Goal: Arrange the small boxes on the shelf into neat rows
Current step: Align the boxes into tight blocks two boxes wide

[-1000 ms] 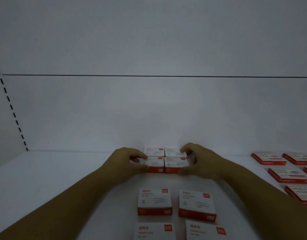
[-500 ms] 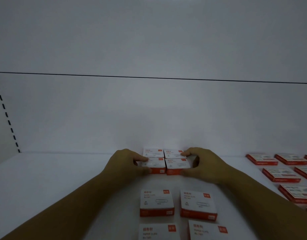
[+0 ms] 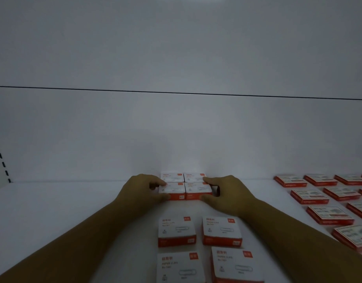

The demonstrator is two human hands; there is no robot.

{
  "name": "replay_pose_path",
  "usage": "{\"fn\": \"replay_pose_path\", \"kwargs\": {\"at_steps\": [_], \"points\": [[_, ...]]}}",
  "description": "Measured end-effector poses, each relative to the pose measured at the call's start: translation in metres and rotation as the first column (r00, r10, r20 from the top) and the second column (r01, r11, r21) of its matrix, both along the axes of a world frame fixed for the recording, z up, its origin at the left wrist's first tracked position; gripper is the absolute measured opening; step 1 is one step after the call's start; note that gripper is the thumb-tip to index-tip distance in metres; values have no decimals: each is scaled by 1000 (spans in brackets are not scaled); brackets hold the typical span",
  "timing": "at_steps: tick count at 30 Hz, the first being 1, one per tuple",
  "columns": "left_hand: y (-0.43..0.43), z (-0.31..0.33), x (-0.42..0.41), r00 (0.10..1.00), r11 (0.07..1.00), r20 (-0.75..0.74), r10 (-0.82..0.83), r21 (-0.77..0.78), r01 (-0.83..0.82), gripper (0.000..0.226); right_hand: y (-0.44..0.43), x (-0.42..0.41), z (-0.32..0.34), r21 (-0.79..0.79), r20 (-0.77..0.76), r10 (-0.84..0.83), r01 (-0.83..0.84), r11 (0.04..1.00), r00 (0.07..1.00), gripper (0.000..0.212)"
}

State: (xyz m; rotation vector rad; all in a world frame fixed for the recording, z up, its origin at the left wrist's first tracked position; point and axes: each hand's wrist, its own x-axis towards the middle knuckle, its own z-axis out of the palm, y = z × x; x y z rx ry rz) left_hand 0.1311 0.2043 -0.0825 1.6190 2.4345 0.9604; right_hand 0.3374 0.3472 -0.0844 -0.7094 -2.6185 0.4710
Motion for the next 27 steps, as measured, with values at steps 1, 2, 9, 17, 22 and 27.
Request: {"fn": "replay_pose_path", "kwargs": {"at_steps": [1,2,9,17,22,27], "points": [[0,0,1,1000,1000,-5,-1,-2,1,43,0,0,0,-4,9,2,-2,1000,1000,53],[-1,1,2,1000,1000,-14,0,-5,0,42,-2,1,3,-28,14,17,-17,999,1000,51],[-10,39,21,1000,997,-17,12,-72,-13,53,-7,25,41,-110,102,-18,29,993,995,50],[-71,51,55,946,878,-139,-293,-431,209,46,-39,74,55,-288,322,260,-168,943,910,34],[-74,40,56,969,919,-132,-209,-365,148,44,-45,65,46,-159,307,226,-184,970,924,32],[-58,35,49,968,964,-231,-95,-262,32,47,-37,37,39,118,194,118,-142,983,974,38]]}}
